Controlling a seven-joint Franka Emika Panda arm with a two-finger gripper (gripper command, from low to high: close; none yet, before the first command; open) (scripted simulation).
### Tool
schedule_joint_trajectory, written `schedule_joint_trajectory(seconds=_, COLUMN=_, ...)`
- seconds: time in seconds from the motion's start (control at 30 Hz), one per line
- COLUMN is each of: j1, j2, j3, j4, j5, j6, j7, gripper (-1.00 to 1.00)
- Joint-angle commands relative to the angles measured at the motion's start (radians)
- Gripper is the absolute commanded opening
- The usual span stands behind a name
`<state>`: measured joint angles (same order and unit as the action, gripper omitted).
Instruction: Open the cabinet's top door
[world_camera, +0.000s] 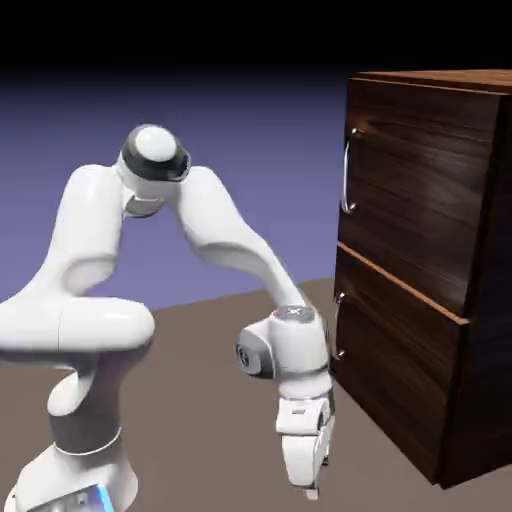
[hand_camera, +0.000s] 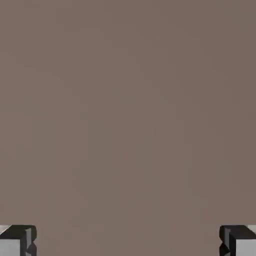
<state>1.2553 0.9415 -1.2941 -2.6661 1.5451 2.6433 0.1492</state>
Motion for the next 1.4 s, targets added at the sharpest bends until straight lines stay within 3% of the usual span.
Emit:
schedule_joint_trajectory(seconds=0.0, j1=0.03, j2=0.036, j3=-0.031, j4=0.003, j5=0.037, j6=-0.009, j7=-0.014, gripper=0.0)
schedule_joint_trajectory(seconds=0.73, j1=0.676, j2=0.821, j3=-0.703, j4=0.078, j5=0.84, j6=-0.214, j7=-0.322, gripper=0.0)
schedule_joint_trajectory(seconds=0.93, j1=0.516, j2=0.817, j3=-0.681, j4=0.208, j5=0.912, j6=-0.237, j7=-0.316, gripper=0.0)
schedule_joint_trajectory(seconds=0.97, j1=0.516, j2=0.817, j3=-0.681, j4=0.208, j5=0.912, j6=-0.237, j7=-0.316, gripper=-1.0)
schedule_joint_trajectory(seconds=1.37, j1=0.663, j2=0.821, j3=-0.848, j4=-0.146, j5=0.961, j6=-0.704, j7=-0.547, gripper=-1.0)
